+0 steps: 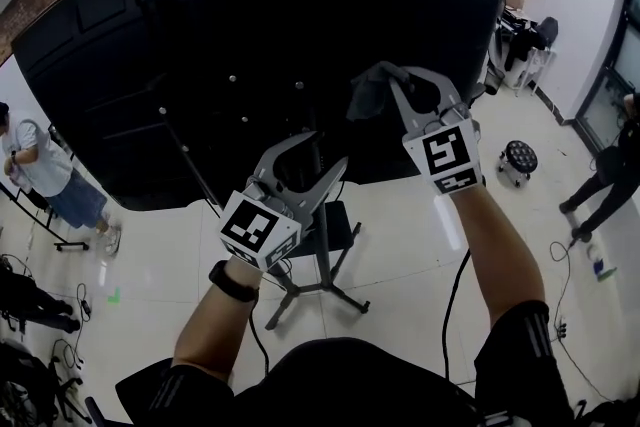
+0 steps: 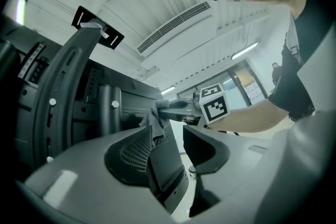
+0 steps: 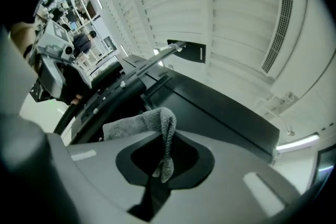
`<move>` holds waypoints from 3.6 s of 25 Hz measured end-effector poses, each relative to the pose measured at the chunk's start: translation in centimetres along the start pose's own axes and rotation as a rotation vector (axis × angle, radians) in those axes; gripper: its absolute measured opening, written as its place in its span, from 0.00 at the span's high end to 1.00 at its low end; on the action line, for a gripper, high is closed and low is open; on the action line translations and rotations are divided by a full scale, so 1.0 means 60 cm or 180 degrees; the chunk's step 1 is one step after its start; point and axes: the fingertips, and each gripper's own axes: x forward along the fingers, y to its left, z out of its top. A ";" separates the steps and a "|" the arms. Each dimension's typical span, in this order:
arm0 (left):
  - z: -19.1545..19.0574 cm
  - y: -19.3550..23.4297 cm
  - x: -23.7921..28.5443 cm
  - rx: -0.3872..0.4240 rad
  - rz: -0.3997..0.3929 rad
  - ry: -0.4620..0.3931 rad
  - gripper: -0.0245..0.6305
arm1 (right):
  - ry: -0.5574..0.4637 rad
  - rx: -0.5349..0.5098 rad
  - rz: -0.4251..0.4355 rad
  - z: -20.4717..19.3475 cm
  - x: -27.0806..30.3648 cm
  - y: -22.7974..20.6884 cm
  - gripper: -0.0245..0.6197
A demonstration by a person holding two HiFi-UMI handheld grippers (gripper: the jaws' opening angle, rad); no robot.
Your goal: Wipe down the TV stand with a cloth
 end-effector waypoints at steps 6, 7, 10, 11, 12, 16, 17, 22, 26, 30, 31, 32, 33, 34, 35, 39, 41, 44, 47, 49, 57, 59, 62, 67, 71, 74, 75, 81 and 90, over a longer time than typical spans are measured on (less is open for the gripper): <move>-0.002 0.013 -0.032 0.0021 0.0161 0.0043 0.65 | -0.0101 -0.0131 0.0445 0.033 0.040 0.115 0.93; -0.005 0.015 -0.036 0.0017 0.0181 0.0054 0.65 | -0.0076 -0.0146 0.0489 0.029 0.050 0.128 0.93; -0.011 0.017 -0.046 -0.0003 0.0232 0.0102 0.65 | 0.0064 -0.0231 0.0531 0.006 0.074 0.155 0.93; -0.014 0.017 -0.048 -0.0009 0.0245 0.0121 0.65 | 0.0113 -0.0275 0.0535 -0.003 0.080 0.160 0.93; -0.019 0.017 -0.050 -0.0014 0.0254 0.0137 0.65 | 0.0157 -0.0303 0.0541 -0.012 0.085 0.163 0.93; -0.031 0.015 -0.049 -0.0039 0.0248 0.0172 0.65 | 0.0227 -0.0194 0.0501 -0.037 0.080 0.148 0.93; -0.033 0.013 -0.047 -0.0047 0.0238 0.0176 0.65 | 0.0245 -0.0194 0.0468 -0.044 0.075 0.141 0.93; -0.047 -0.002 -0.024 -0.0099 0.0170 0.0179 0.65 | 0.0426 -0.0313 0.0335 -0.101 0.045 0.104 0.93; -0.051 -0.024 0.003 -0.0112 0.0074 0.0175 0.65 | 0.0564 -0.0200 0.0226 -0.142 0.018 0.063 0.93; -0.051 -0.040 0.026 -0.0120 0.0008 0.0174 0.65 | 0.0679 -0.0180 0.0102 -0.169 -0.001 0.023 0.93; -0.051 -0.043 0.031 -0.0122 -0.0003 0.0177 0.65 | 0.0701 -0.0158 0.0063 -0.175 -0.006 0.013 0.93; -0.053 -0.046 0.035 -0.0124 -0.0011 0.0182 0.65 | 0.0714 -0.0131 0.0028 -0.179 -0.010 0.003 0.93; -0.054 -0.048 0.038 -0.0127 -0.0015 0.0187 0.65 | 0.0718 -0.0102 -0.0001 -0.183 -0.014 -0.005 0.93; -0.056 -0.050 0.040 -0.0130 -0.0016 0.0193 0.65 | 0.0713 -0.0079 -0.0021 -0.184 -0.017 -0.009 0.93; -0.057 -0.052 0.042 -0.0129 -0.0015 0.0198 0.65 | 0.0695 -0.0068 -0.0029 -0.183 -0.019 -0.012 0.93; -0.056 -0.050 0.033 -0.0095 0.0034 0.0204 0.65 | 0.0441 -0.0024 -0.0059 -0.142 -0.031 -0.011 0.93; -0.050 -0.042 0.020 -0.0073 0.0093 0.0192 0.65 | 0.0240 0.0021 -0.0056 -0.103 -0.036 -0.004 0.93; -0.039 -0.026 -0.010 -0.0024 0.0180 0.0163 0.65 | -0.0030 0.0010 0.0014 -0.041 -0.037 0.024 0.93; -0.021 -0.006 -0.052 0.0028 0.0273 0.0123 0.65 | -0.0213 -0.0119 0.0093 0.026 -0.035 0.058 0.93; -0.015 0.007 -0.085 0.0030 0.0338 0.0123 0.65 | -0.0309 -0.0195 0.0155 0.077 -0.032 0.083 0.93; 0.031 0.089 -0.236 0.0141 0.0610 0.0082 0.65 | -0.0574 -0.0256 0.0423 0.242 0.016 0.220 0.93; 0.041 0.116 -0.278 0.0165 0.0690 0.0074 0.65 | -0.0600 -0.0282 0.0508 0.277 0.040 0.260 0.93; 0.056 0.159 -0.338 0.0216 0.0820 0.0042 0.65 | -0.0640 -0.0312 0.0603 0.331 0.079 0.315 0.93; 0.066 0.211 -0.436 0.0309 0.0967 0.0044 0.65 | -0.0741 -0.0541 0.0686 0.416 0.137 0.407 0.93; 0.070 0.256 -0.500 0.0320 0.1095 0.0062 0.65 | -0.0742 -0.0670 0.0823 0.460 0.194 0.481 0.93; 0.071 0.278 -0.540 0.0293 0.1159 0.0105 0.65 | -0.0697 -0.0811 0.0892 0.489 0.235 0.532 0.93; 0.067 0.284 -0.551 0.0292 0.1170 0.0107 0.65 | -0.0667 -0.0843 0.0913 0.495 0.248 0.547 0.93; 0.040 0.331 -0.609 0.0282 0.1239 0.0114 0.65 | -0.0470 -0.1044 0.0974 0.523 0.319 0.609 0.93; 0.014 0.369 -0.654 0.0051 0.1309 0.0141 0.65 | -0.0169 -0.2038 0.0808 0.535 0.414 0.661 0.93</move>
